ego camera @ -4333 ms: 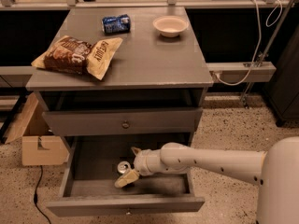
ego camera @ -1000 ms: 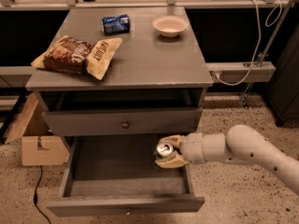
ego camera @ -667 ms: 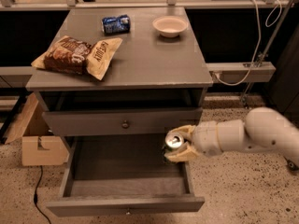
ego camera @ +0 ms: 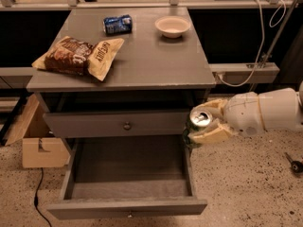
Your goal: Pick green can from middle drawer and place on counter
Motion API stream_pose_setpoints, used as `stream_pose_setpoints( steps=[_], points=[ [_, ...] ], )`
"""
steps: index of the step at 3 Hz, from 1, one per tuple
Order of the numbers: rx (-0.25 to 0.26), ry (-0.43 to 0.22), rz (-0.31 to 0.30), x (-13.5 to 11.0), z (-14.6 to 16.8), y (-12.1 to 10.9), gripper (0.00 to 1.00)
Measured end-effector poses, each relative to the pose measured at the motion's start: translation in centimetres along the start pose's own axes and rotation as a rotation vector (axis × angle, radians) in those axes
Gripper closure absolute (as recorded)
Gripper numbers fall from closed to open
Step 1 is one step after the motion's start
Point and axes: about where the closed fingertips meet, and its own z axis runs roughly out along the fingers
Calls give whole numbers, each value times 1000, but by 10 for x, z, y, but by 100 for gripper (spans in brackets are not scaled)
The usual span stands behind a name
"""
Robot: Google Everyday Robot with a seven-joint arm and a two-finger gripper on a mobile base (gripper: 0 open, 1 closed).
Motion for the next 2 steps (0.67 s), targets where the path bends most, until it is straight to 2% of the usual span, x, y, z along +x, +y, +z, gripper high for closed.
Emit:
stream_pose_setpoints(
  steps=[1, 2],
  points=[
    [0, 0, 0, 0, 0, 0, 100],
    [3, 6, 21, -14, -9, -13, 100]
  ],
)
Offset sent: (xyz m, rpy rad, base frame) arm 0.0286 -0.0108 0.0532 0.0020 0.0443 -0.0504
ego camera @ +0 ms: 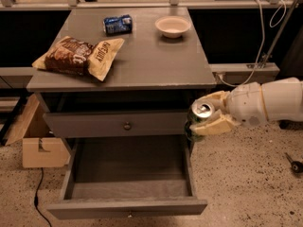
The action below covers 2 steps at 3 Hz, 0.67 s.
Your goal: Pick green can from middle drawer and place on counter
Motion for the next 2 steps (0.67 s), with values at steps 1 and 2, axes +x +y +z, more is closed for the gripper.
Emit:
stream_pose_setpoints(
  steps=[1, 2],
  points=[
    [36, 39, 49, -37, -26, -34, 100],
    [131, 77, 126, -72, -47, -77, 100]
  ],
)
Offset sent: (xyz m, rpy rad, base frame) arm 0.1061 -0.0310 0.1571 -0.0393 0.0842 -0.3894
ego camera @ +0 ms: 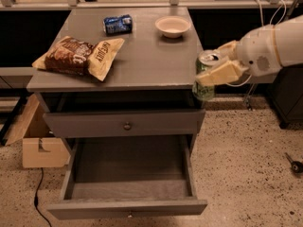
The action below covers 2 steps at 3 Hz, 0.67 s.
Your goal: Pick green can from middle drawer and place on counter
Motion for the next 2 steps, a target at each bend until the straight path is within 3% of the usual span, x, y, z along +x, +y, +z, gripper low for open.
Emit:
stream_pose_setpoints(
  steps=[1, 2],
  points=[
    [4, -3, 60, -6, 1, -4, 100],
    [4, -2, 59, -5, 1, -4, 100]
  ],
)
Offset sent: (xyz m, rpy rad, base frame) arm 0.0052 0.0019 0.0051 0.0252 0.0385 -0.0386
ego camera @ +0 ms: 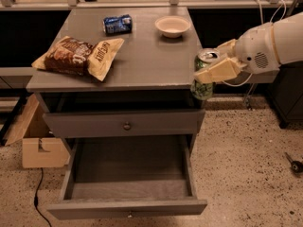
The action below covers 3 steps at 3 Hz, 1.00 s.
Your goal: Pick green can from middle drawer and place on counter
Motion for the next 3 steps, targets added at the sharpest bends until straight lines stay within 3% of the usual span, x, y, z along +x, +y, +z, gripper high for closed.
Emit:
stream_pose_setpoints(
  steps=[1, 2, 3],
  points=[
    [91, 8, 49, -6, 4, -19, 100],
    [208, 27, 142, -21, 11, -59, 100],
    [291, 60, 246, -27, 22, -101, 100]
  ],
)
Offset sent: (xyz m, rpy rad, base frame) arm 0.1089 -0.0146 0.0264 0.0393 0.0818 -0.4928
